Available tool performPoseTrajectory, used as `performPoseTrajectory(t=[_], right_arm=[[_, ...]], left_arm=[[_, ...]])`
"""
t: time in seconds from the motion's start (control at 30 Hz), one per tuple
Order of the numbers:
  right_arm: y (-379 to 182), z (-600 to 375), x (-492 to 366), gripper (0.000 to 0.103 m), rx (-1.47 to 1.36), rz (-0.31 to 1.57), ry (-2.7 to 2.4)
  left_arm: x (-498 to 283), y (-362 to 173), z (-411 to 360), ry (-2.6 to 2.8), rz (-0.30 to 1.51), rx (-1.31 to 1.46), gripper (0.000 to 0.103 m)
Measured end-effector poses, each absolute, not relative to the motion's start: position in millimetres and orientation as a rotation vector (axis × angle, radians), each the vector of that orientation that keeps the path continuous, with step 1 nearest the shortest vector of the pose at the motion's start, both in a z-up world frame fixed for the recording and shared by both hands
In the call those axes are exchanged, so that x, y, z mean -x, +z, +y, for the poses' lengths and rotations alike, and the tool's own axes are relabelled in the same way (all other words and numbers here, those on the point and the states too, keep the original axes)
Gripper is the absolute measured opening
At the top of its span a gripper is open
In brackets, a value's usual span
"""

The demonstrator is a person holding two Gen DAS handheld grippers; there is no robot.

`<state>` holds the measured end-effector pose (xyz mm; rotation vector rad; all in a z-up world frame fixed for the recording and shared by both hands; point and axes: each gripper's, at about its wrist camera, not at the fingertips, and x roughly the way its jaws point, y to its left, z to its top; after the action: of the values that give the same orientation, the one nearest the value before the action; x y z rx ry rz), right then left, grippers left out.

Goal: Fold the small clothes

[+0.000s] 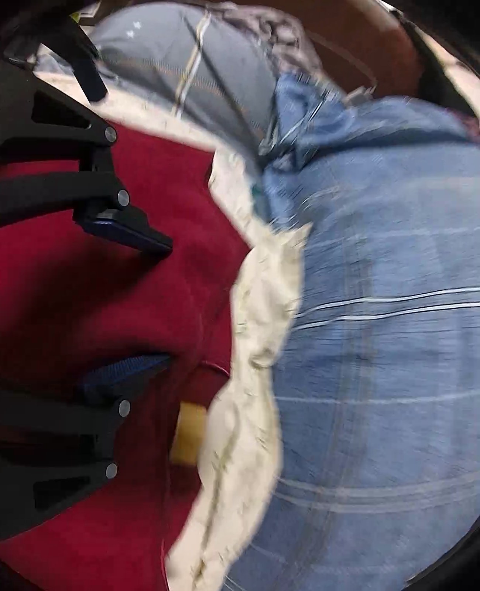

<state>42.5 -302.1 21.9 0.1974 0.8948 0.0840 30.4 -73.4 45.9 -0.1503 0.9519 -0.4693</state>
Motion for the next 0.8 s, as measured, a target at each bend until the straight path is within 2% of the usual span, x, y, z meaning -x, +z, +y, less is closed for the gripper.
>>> performPoseTrajectory(t=[0.27,0.4,0.5,0.57,0.67,0.73,0.8], right_arm=[[61.2,-283.0,-35.7,0.063,-0.233,0.846,0.107],[63.7,-255.9,-47.0,0.062,-0.26,0.886,0.186],[51.7,-231.1,-56.0,0.058,-0.2,0.956,0.195],[42.1,-221.3,-61.7,0.05,-0.145,0.981,0.166],[39.9,-217.3,-58.8,0.034,-0.09,0.924,0.13],[43.0,-218.3,-57.5,0.014,-0.104,0.908,0.141],[48.2,-213.0,-55.8,0.008,-0.084,0.896,0.16]], left_arm=[[-34.9,46.1,-60.6,-0.422,0.98,0.184,0.082],[-33.7,43.9,-60.6,-0.413,0.987,0.175,0.082],[-33.3,43.7,-61.4,-0.413,0.987,0.167,0.082],[-35.1,43.0,-61.3,-0.411,0.992,0.17,0.082],[-37.0,42.0,-61.4,-0.409,0.998,0.171,0.082],[-38.5,41.7,-60.9,-0.408,0.999,0.177,0.082],[-39.8,41.8,-59.7,-0.407,1.0,0.184,0.082]])
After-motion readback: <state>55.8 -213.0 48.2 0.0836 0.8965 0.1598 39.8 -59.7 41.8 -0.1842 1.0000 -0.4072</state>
